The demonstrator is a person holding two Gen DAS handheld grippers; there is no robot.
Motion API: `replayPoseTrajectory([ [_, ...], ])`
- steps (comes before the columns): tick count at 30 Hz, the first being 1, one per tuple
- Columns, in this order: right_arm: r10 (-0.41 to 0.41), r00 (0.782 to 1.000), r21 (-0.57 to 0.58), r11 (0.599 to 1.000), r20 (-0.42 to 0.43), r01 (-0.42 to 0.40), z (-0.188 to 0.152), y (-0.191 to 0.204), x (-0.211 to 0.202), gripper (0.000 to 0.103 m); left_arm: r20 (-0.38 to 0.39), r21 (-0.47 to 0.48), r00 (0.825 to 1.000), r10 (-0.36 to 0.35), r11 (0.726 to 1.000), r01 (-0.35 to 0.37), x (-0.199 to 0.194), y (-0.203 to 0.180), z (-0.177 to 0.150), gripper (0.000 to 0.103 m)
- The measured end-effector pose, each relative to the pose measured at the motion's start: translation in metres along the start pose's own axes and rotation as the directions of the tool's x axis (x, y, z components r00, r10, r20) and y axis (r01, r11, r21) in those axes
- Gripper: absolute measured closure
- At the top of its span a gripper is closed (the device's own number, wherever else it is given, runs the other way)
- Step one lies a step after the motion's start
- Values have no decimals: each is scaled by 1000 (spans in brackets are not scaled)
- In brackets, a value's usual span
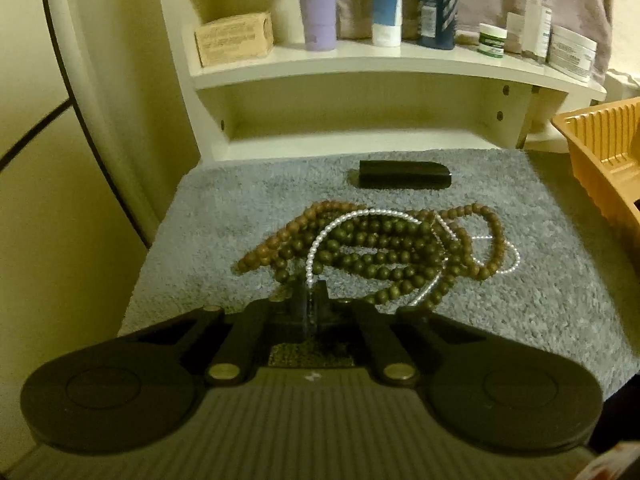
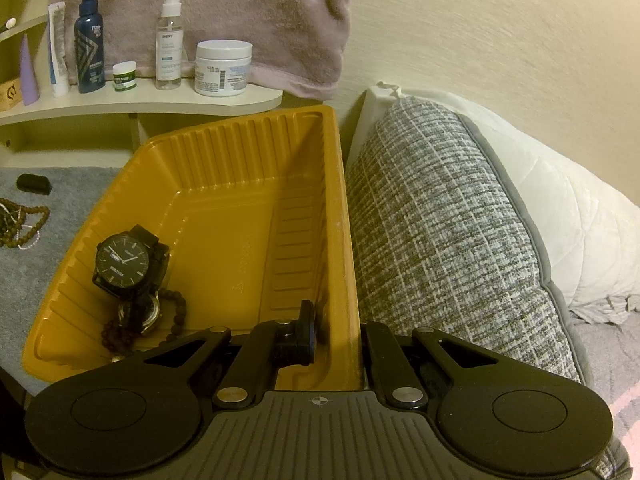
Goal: Organize jewelry
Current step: 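Move the left tool to the necklaces and grasp the white pearl necklace, then lift the pearl necklace over the tray and release it from the left tool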
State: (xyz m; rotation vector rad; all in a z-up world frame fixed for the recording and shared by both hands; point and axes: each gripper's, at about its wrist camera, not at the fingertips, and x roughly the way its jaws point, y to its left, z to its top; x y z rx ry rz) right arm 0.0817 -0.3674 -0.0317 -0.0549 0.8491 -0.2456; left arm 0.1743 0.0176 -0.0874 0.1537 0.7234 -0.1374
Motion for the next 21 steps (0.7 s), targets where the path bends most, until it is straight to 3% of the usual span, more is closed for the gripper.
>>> replayPoseTrajectory([
  [9,2,1000,-2,1000,6,-2,1,1,-1,97,167,49,986,-3,999,-5,-43,-1,25,101],
  [21,1,1000,-2,1000,19,-1,2,2,-3,97,349,129,932,-95,990,53,-91,-17,94,101],
])
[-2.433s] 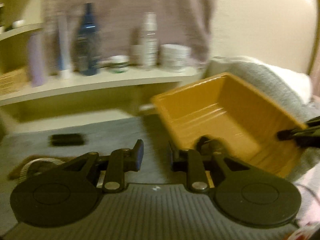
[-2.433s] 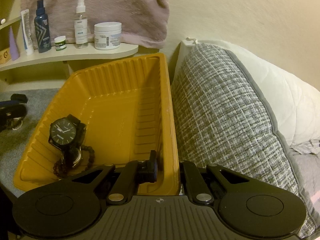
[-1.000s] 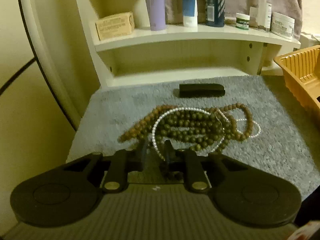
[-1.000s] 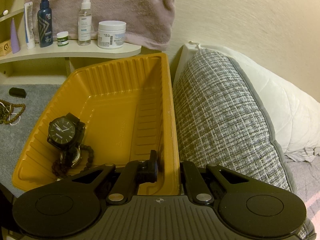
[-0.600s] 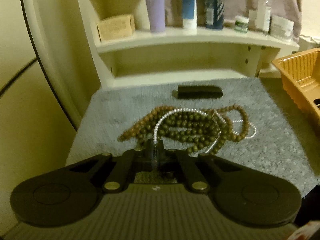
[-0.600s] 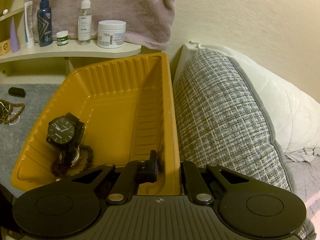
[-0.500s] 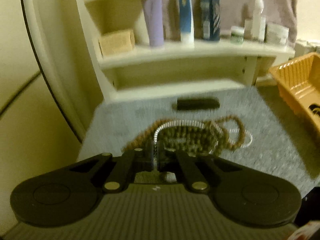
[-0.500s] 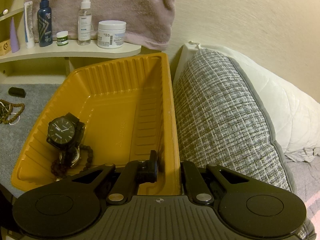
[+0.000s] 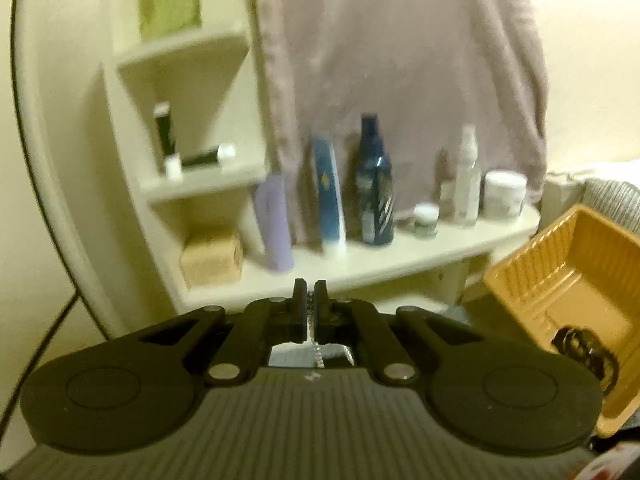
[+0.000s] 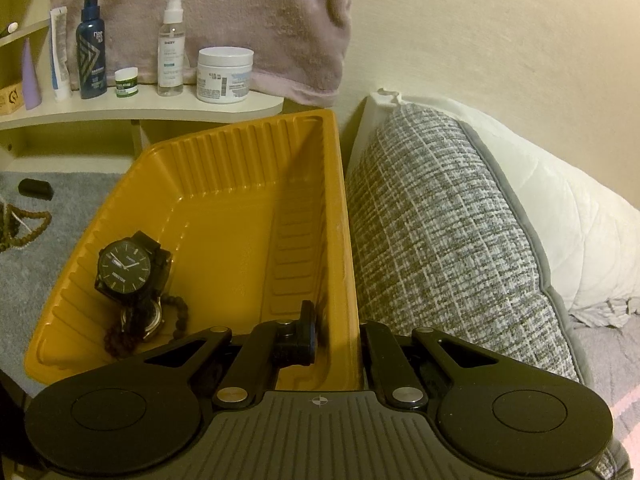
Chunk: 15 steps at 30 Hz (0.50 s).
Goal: Organize jewelry
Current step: 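Lift the pearl necklace over the tray and release it from the left tool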
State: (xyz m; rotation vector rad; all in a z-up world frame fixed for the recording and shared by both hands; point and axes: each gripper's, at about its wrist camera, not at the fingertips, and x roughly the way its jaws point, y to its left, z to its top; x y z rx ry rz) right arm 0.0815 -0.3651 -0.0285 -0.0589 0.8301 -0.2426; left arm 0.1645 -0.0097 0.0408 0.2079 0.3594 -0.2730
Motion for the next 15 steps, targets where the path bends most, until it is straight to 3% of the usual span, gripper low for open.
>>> replayPoseTrajectory([
  [15,14,1000,6,1000,22,-14,4,0,-1,99,116,83,985,-124,990,115,-16,-26,63,101],
])
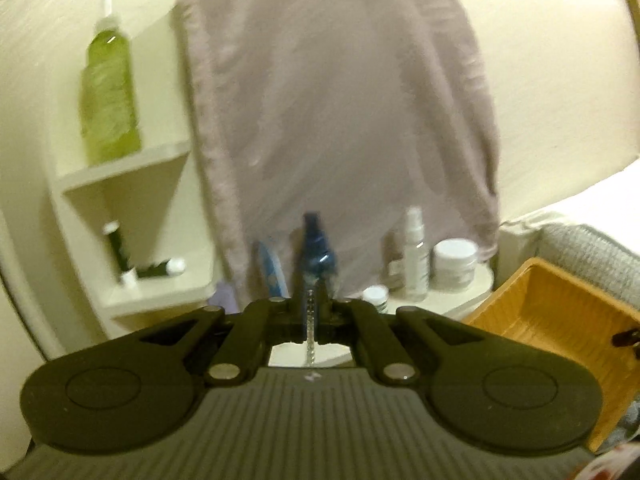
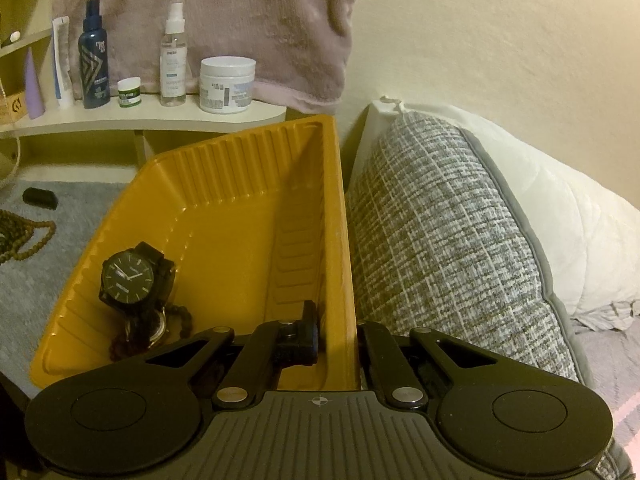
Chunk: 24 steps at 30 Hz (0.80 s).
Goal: Organize jewelry
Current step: 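Lift the pearl necklace over the tray and release it from the left tool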
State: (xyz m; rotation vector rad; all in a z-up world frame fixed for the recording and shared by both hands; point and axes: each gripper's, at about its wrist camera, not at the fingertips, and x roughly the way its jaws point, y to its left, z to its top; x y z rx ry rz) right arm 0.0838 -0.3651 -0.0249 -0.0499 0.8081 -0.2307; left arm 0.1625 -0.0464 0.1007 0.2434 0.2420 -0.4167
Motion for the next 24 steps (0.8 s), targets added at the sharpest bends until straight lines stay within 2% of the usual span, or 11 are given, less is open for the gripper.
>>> replayPoseTrajectory([
  [5,3,1000,0,1000,3,-3,-1,-1,0,100,22,29,995,-94,995,94,1,-26,18,101],
  [9,6,1000,2,1000,6,-6,-2,-1,-1,100,29,40,982,-185,982,184,4,-56,27,101],
  [17,10,1000,10,1000,13,-10,-1,-1,-3,100,10,30,934,-357,934,357,21,-120,32,101],
  [24,13,1000,19,1000,14,-13,-2,-2,-2,100,-48,13,899,-436,900,437,44,-157,26,101],
])
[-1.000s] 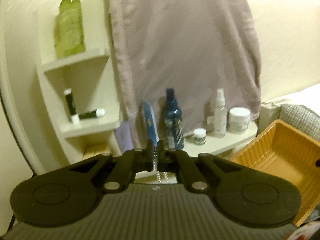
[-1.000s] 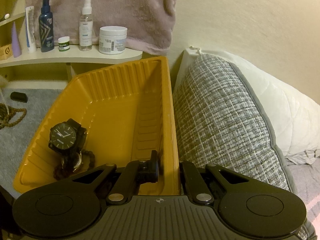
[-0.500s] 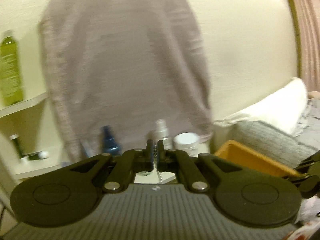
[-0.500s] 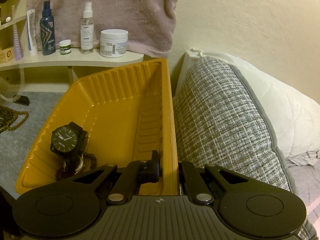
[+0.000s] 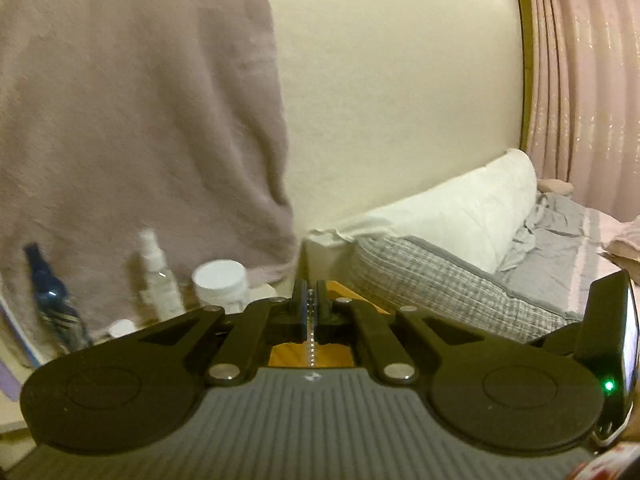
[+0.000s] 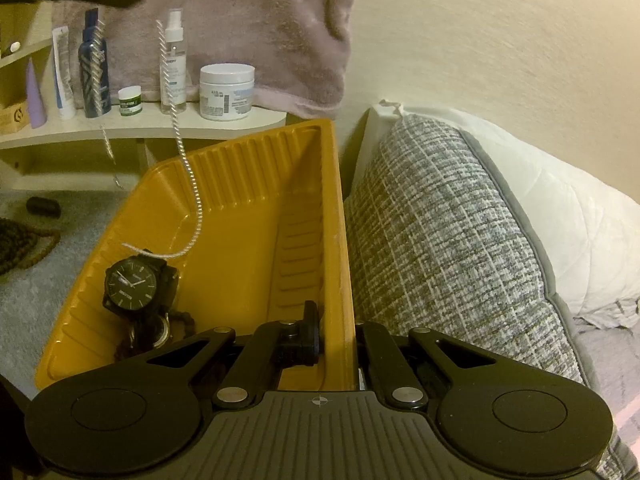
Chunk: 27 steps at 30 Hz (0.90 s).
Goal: Organize jewelry
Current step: 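Lift the pearl necklace over the tray and release it from the left tool, then return the left tool to the mat and grasp a brown wooden bead necklace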
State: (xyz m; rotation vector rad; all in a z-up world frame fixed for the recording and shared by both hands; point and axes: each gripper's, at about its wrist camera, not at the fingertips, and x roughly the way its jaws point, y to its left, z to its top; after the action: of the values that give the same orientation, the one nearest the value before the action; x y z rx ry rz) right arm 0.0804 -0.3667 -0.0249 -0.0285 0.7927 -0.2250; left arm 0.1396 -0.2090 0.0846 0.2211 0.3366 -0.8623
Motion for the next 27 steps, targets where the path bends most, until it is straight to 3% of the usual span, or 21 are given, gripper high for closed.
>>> replayPoseTrajectory([
  [7,2,1000,9,1000,-5,-2,-2,-2,2,100,-64,-44,996,-57,998,54,34,0,-4,101],
  [16,2,1000,15,1000,-10,-2,-2,-3,4,100,-104,-53,993,-59,997,54,47,3,-11,96],
  [23,0,1000,13,1000,-10,0,-3,-2,4,100,-97,-73,993,64,995,-71,19,30,-25,92],
  [27,1,1000,11,1000,-10,-1,-3,-3,4,100,-109,-95,976,188,975,-199,-10,53,-45,88],
])
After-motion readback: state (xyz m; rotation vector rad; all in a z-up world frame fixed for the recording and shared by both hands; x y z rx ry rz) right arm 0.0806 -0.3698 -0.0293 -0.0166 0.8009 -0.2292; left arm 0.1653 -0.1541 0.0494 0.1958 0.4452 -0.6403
